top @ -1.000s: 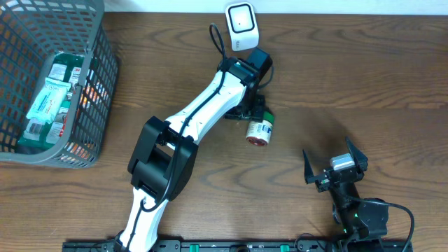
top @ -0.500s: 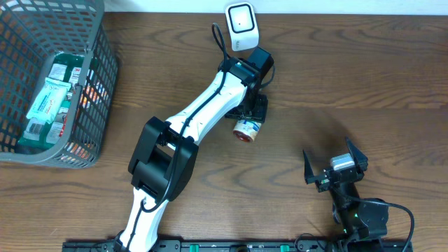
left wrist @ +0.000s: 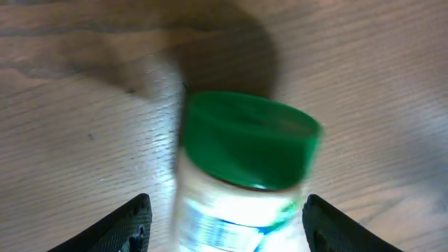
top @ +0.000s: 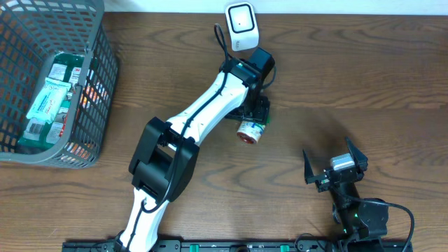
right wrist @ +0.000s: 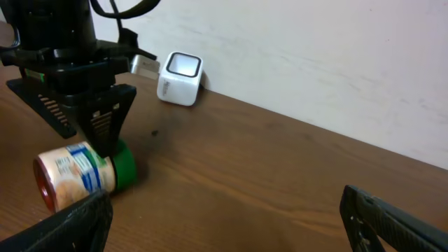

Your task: Scan the item barcode

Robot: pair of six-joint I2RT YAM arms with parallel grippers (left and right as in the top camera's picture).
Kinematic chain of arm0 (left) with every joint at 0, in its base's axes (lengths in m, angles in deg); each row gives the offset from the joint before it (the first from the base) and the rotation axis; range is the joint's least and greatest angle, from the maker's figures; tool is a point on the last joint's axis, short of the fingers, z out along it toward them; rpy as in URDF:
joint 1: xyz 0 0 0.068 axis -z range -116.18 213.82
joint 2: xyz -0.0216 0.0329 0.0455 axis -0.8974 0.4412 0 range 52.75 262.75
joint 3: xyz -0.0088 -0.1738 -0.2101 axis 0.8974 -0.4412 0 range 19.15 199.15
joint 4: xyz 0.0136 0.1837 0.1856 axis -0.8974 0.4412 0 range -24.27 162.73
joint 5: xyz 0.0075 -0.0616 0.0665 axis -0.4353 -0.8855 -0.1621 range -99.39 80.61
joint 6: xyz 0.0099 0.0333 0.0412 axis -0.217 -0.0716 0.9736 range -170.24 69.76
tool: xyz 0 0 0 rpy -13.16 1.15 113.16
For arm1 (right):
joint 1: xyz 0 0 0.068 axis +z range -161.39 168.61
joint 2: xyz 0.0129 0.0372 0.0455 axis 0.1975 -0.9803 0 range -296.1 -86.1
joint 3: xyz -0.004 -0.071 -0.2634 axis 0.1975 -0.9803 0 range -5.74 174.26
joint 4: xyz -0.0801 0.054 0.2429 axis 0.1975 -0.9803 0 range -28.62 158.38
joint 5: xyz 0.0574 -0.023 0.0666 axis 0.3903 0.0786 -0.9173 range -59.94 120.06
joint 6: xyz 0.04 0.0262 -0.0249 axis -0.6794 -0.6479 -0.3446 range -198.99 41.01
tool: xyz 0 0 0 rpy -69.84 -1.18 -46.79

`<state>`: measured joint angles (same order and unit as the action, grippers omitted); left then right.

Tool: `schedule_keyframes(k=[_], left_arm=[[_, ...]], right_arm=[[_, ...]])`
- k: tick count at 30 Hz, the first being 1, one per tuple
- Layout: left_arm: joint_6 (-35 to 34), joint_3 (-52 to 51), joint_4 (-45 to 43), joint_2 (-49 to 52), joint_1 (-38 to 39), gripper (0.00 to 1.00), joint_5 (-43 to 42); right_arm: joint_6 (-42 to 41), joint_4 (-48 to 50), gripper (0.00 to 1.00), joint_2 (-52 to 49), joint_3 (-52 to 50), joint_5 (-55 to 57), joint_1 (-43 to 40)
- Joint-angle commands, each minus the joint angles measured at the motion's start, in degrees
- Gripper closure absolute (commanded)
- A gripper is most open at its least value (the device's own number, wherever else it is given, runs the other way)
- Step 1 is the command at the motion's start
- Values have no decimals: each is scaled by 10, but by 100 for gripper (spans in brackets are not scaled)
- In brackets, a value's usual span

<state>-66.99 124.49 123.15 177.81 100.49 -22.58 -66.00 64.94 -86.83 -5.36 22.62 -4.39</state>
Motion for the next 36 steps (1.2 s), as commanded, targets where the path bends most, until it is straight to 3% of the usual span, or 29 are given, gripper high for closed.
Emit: schedule_keyframes(k=[1,13,36], left_arm=[[40,-8,3,-1,8,29,-14],[43,-14,5,0,7,28,7],[41,-48,-19,0,11,35,-57]], right_arm=[[-7,-2,1,2,-1,3,9],[-7,-2,1,2,-1,3,9],[-7,-2,1,2,-1,3,9]])
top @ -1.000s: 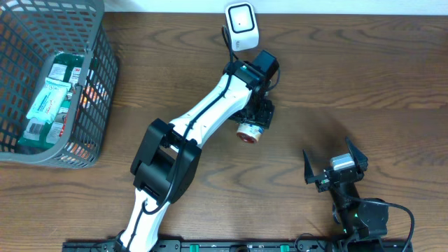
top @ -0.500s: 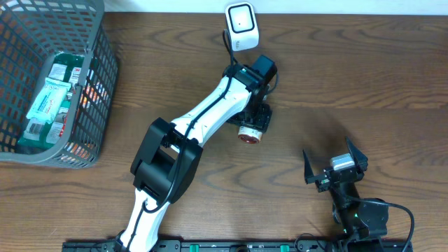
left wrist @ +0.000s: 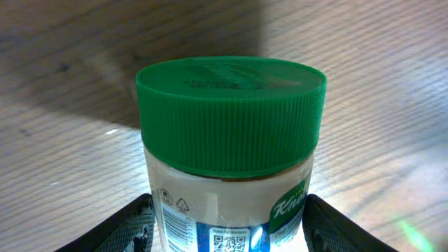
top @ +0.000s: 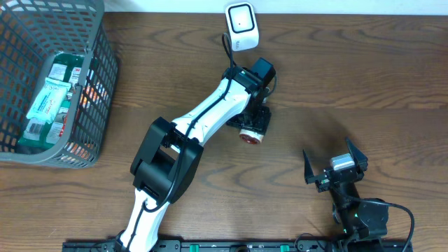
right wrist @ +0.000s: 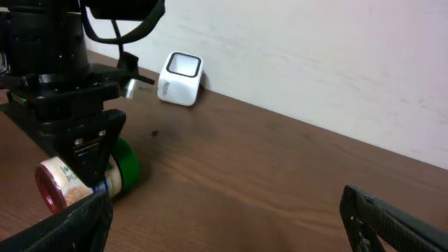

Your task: Scan the item barcode

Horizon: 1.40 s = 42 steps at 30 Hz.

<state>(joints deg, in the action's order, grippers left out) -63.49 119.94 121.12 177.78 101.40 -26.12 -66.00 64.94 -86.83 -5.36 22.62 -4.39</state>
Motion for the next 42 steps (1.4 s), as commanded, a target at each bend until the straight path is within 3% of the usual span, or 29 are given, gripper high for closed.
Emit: schedule_keyframes(k=[1,4,7,11,18,30,42], left_arm=[[6,-2,2,0,2,34,-21],[6,-2,1,0,2,33,-21],[6,-1,-1,0,2,21,-21],[6,-1,-2,0,2,17,-30],[12,-1,-5,0,3,16,-84],[11,-2,-20,0,8,18,-98],[-78,-2,-34,0,11,23,-36]], right_arm=[[-7,-2,1,2,-1,3,9],[-7,-2,1,2,-1,3,9],[-7,-2,1,2,-1,3,9],[-7,-2,1,2,-1,3,9],[-7,-2,1,2,-1,3,9],[-7,-2,1,2,-1,3,9],[-7,-2,1,2,-1,3,9]])
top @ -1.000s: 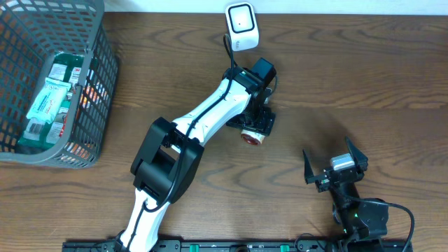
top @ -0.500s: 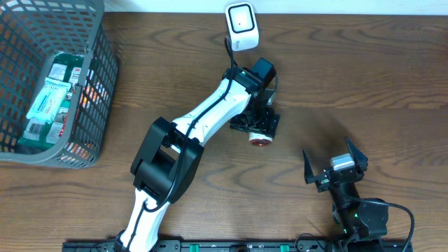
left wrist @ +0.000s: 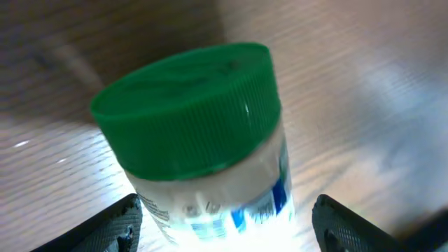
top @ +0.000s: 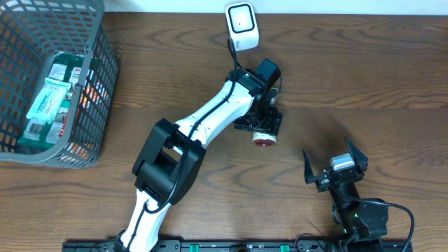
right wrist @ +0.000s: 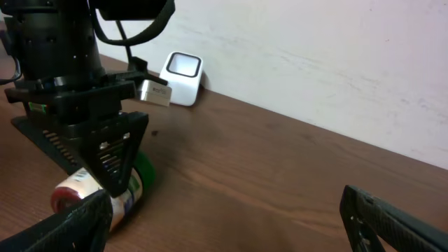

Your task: Scan the item barcode

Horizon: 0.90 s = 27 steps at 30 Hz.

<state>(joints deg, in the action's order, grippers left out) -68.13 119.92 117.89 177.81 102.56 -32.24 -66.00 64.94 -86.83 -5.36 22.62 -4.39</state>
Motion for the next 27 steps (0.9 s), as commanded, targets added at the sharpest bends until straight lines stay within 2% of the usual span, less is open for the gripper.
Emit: schedule_keyframes(k=[1,22,27], left_arm=[[-35,-2,-2,0,1,24,26],[-59,-2,-23,0,36,27,56],[-87,-2,-35,0,40,27,74]], right_arm=[[-7,-2,1,2,-1,3,9],[-7,-2,1,2,-1,3,9],[-7,-2,1,2,-1,3,9]])
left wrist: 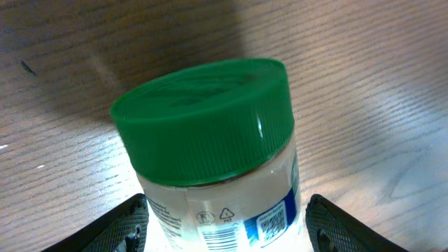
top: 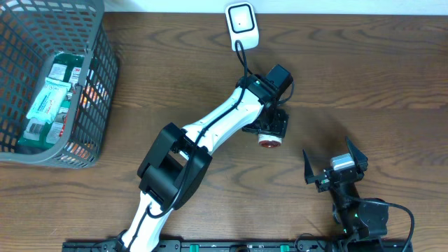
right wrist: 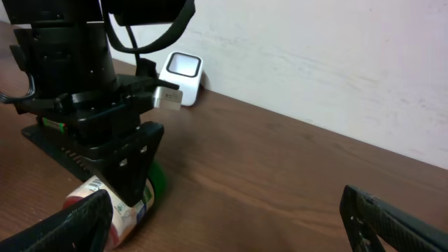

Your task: Scan the item barcode

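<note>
A jar with a green lid, a white and blue label and a red base lies on its side on the wooden table. Its barcode faces the left wrist camera. My left gripper straddles the jar from above, jaws open; the left finger is at its side and a thin gap shows on the right. In the overhead view the jar lies below the white scanner. My right gripper rests open and empty at the front right.
A grey wire basket holding several packets stands at the far left. The scanner's cable runs down along the left arm. From the right wrist view the scanner sits against the white wall.
My left gripper and the jar have shifted a little to the right. The jar has turned between the jaws, so its barcode now faces the left wrist camera. The right arm is unmoved.
The jar first lay just below the scanner, under my left gripper, blurred in the wrist view. At each later moment gripper and jar stood further right and toward the front, the label showing a different side each time. The right gripper stayed open and still.
</note>
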Robot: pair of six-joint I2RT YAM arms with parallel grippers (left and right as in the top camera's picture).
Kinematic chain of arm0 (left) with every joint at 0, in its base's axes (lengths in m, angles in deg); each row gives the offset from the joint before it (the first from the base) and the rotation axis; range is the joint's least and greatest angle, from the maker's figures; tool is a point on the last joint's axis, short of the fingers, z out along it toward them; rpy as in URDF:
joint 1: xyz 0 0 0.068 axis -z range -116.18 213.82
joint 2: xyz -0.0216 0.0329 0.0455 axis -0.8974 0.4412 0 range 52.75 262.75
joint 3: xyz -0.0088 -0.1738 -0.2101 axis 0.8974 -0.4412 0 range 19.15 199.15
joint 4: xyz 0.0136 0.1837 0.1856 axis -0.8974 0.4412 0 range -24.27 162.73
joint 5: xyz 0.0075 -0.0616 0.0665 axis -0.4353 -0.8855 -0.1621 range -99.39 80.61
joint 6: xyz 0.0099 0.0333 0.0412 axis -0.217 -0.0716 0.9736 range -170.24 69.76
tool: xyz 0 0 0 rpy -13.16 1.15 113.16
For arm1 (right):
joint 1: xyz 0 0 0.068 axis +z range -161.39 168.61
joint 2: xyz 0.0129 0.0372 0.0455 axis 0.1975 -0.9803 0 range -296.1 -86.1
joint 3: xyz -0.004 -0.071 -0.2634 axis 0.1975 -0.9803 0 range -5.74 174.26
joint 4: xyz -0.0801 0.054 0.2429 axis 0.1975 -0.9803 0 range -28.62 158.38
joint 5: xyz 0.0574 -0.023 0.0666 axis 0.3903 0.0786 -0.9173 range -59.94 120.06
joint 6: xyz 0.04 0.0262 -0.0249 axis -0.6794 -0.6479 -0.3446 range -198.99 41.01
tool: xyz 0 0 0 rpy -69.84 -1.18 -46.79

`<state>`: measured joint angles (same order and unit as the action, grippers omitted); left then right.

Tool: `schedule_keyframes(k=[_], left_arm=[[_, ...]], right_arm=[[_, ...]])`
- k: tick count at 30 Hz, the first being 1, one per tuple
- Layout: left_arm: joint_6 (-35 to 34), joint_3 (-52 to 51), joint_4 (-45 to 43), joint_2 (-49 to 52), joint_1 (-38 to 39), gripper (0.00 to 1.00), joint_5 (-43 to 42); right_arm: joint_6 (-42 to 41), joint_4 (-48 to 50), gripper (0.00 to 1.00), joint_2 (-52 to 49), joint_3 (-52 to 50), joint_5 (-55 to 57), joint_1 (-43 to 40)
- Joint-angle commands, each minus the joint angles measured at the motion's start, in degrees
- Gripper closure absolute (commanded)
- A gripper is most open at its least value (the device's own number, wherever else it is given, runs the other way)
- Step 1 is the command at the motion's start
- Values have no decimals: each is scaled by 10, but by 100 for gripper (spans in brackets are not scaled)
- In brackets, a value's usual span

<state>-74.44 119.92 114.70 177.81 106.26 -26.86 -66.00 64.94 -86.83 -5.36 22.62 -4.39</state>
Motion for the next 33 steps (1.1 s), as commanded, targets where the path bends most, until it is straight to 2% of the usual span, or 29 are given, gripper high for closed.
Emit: schedule_keyframes(k=[1,8,11,33], left_arm=[[-32,-2,-4,0,4,27,31],[-51,-2,-5,0,12,28,51],[-51,-3,-8,2,17,31,51],[-51,-21,-33,3,30,30,51]], right_arm=[[-7,-2,1,2,-1,3,9],[-7,-2,1,2,-1,3,9],[-7,-2,1,2,-1,3,9],[-7,-2,1,2,-1,3,9]])
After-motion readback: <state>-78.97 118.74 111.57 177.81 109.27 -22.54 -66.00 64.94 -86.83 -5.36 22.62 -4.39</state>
